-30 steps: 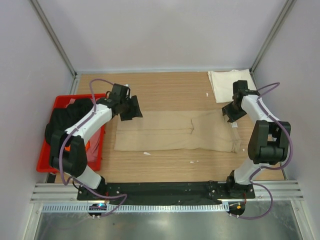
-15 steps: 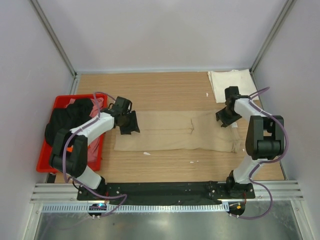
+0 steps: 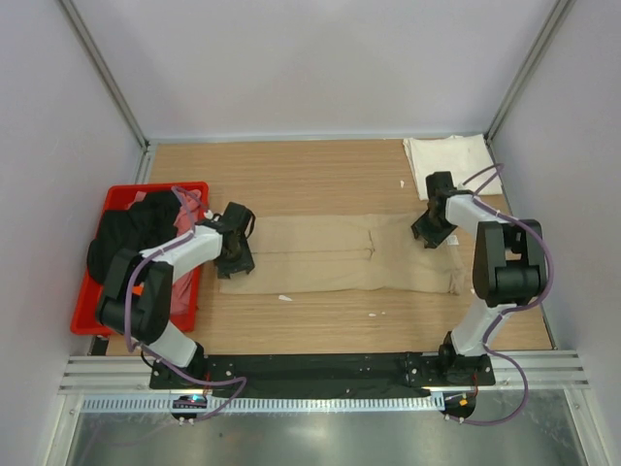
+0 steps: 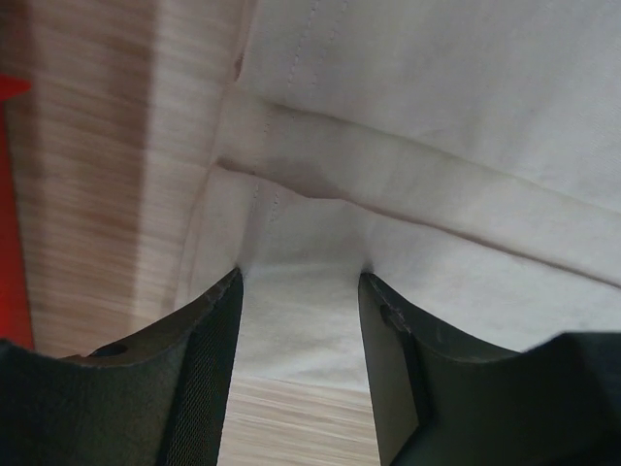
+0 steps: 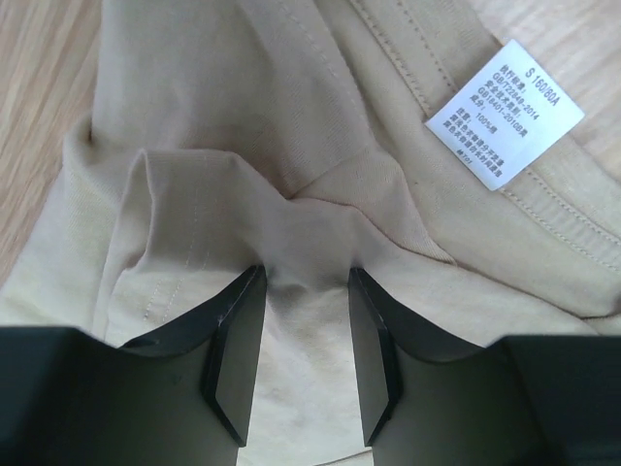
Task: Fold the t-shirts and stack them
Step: Fold the tshirt
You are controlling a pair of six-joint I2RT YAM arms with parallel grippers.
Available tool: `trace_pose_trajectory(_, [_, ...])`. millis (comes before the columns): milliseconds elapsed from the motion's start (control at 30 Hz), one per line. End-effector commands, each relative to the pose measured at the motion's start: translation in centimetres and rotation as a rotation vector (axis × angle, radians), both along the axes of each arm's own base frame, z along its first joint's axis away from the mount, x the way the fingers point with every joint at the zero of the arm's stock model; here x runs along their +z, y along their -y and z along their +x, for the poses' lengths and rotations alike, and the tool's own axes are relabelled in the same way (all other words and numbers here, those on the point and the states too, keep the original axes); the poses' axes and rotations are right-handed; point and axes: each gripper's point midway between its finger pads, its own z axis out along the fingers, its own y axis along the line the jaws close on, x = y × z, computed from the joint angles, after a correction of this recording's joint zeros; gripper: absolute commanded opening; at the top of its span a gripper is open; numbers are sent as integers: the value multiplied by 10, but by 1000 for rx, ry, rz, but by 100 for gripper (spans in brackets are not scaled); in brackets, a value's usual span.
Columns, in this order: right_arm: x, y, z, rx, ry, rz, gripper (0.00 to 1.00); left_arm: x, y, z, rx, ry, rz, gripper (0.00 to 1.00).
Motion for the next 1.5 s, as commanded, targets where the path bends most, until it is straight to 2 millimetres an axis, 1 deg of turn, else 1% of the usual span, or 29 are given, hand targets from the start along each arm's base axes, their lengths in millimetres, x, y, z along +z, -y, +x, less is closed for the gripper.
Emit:
trace_pose_trajectory(0, [-9,-14,13,103,25,-1,45,-1,-28,-19,84,-25,122,53])
trace_pose_trajectory(167, [-14,-23,22,154,26,-6,46,17,-39,-34,153,17,129,53])
trace_pose_trajectory(333, [-12,-27,43,185,52,-14,45,53,-45,-38,186,109,112,54])
trace_pose_trajectory(367, [-12,-29,48,195,62,-12,45,67,-45,-34,193,153,94,54])
trace_pose_trajectory(467, [-12,-39,69,224,77,9,45,91,-44,-31,197,219,68,54])
trace_pose_trajectory(500, [-21,-44,71,236,62,13,45,97,-44,-30,186,236,61,54])
trace_pose_trajectory(567, [-26,-50,78,256,64,13,45,110,-40,-25,171,278,34,54])
trace_pose_trajectory(600, [-22,-55,88,273,83,11,45,119,-38,-24,169,312,13,55])
trace_pose_trajectory(633, [-33,-62,88,293,62,16,45,125,-36,-19,159,345,-2,55])
trace_pose_trajectory(700, [-29,-74,106,326,93,30,45,135,-29,-15,112,387,-38,56])
trace_pose_trajectory(733, [-41,-80,107,341,71,38,45,140,-24,-8,92,419,-63,56])
trace_pose_trajectory(767, [-42,-85,112,356,75,43,45,143,-19,-5,72,428,-83,56])
trace_pose_trajectory(800, [-36,-91,126,367,104,53,45,145,-11,-4,40,425,-115,56])
trace_pose_trajectory(867, [-48,-103,134,404,93,63,45,151,-2,2,-5,434,-140,56])
trace_pose_trajectory(900, [-36,-111,152,419,137,76,45,152,1,3,-16,430,-153,56])
trace_pose_trajectory(933, [-48,-116,152,439,110,77,45,155,3,7,-26,436,-154,56])
trace_pose_trajectory(967, [-34,-122,172,452,162,78,45,157,3,9,-30,439,-152,56])
trace_pose_trajectory(1033, [-30,-136,184,502,186,108,46,161,2,13,-31,451,-140,56])
trace_pose_trajectory(1067, [-26,-146,197,524,216,117,46,161,2,14,-32,456,-134,56])
trace_pose_trajectory(1100, [-26,-150,204,540,230,125,46,162,1,16,-32,459,-128,56])
trace_pose_trajectory(1133, [-11,-160,218,572,283,144,46,161,0,19,-31,464,-119,57])
trace_pose_trajectory(1167, [-23,-166,221,592,279,155,46,160,0,20,-32,462,-114,57])
trace_pose_trajectory(1233, [-18,-179,231,632,317,181,46,158,1,23,-41,463,-110,57])
trace_pose_trajectory(1267, [-8,-183,242,654,359,182,46,152,2,25,-55,447,-102,58])
trace_pose_trajectory(1300, [-16,-185,246,666,361,186,47,150,4,27,-65,442,-102,58])
trace_pose_trajectory(1333, [-15,-187,249,683,372,188,47,147,5,28,-77,436,-102,59])
trace_pose_trajectory(1367, [-5,-189,256,702,404,177,47,141,10,28,-107,410,-113,59])
trace_pose_trajectory(1433, [4,-186,262,702,424,153,47,135,18,29,-145,396,-136,58])
trace_pose_trajectory(1467, [10,-184,264,703,435,142,47,132,28,27,-183,385,-178,57])
